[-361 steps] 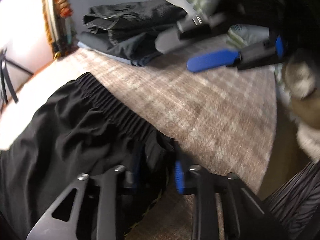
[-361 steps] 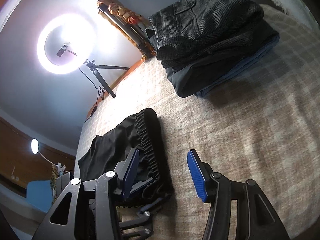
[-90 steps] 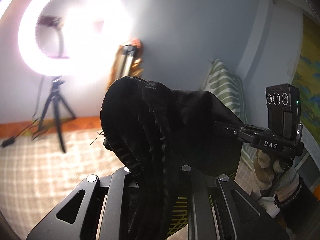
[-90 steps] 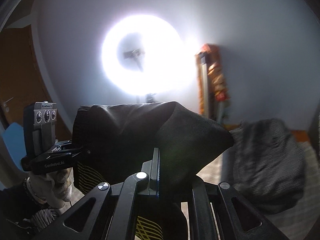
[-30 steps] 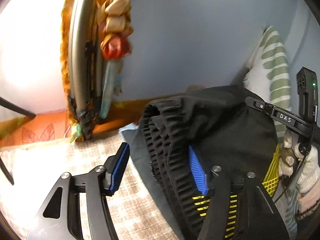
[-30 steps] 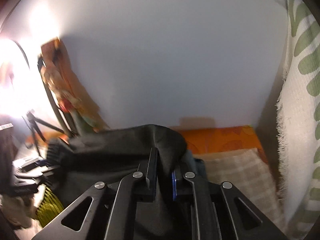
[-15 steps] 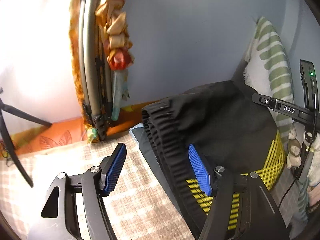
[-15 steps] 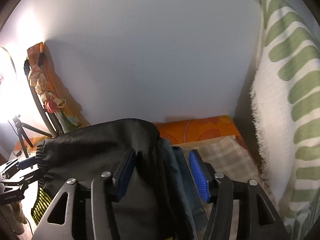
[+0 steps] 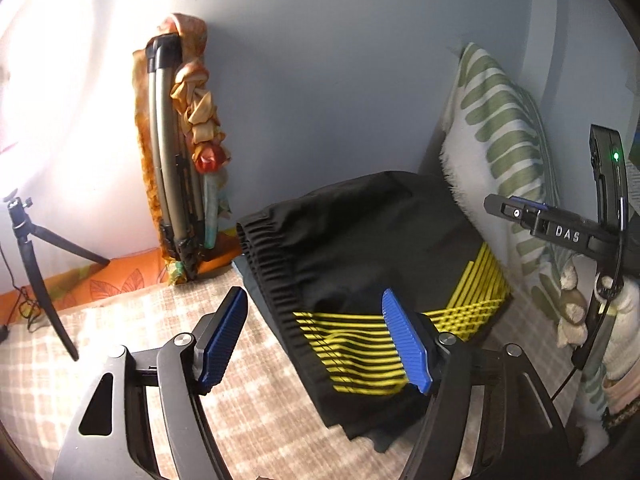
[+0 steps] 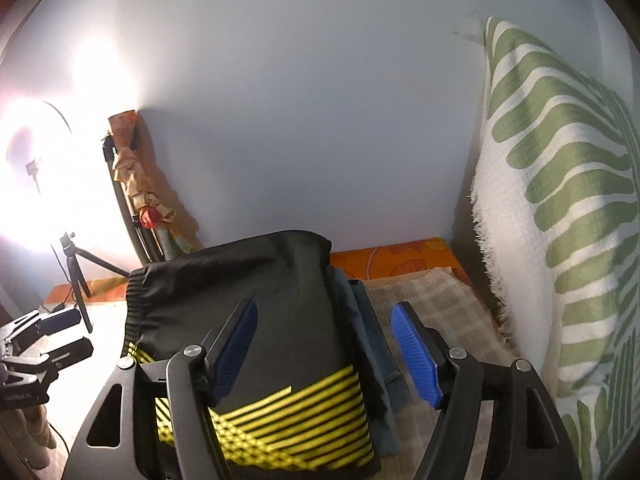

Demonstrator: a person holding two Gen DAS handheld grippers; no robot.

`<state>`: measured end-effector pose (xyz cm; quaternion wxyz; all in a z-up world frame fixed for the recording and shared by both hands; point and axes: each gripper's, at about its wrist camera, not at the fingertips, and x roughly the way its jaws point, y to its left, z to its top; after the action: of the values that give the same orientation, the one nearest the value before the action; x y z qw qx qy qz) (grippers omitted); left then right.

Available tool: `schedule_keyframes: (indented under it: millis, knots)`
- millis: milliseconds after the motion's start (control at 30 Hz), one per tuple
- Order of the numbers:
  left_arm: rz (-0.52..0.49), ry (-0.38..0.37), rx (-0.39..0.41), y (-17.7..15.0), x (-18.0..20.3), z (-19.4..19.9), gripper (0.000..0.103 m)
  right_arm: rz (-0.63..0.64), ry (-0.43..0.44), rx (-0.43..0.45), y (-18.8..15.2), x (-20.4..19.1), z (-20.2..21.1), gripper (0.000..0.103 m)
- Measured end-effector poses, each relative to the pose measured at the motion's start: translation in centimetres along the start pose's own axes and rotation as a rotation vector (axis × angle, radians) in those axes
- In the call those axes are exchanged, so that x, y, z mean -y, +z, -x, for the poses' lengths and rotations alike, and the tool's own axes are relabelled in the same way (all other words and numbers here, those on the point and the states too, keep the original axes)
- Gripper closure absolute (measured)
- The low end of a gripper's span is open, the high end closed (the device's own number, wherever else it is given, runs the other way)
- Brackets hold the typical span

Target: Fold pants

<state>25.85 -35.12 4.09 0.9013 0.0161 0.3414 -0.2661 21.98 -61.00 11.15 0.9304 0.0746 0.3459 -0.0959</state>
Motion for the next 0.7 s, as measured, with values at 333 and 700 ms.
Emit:
schedule_keyframes:
  millis: [333,700]
  knots:
    - [-0.035,-0.022,0.055,-1.3,2.3,4.6,0.029,0.039,0.022,0.058,-2.6,-3.1,6.0,0.018]
    - [-0.048,-0.050,0.087,-3.2,3.7,9.1,0.024,0.005,0.017,0.120,-5.6,-5.3,11.6,0.001]
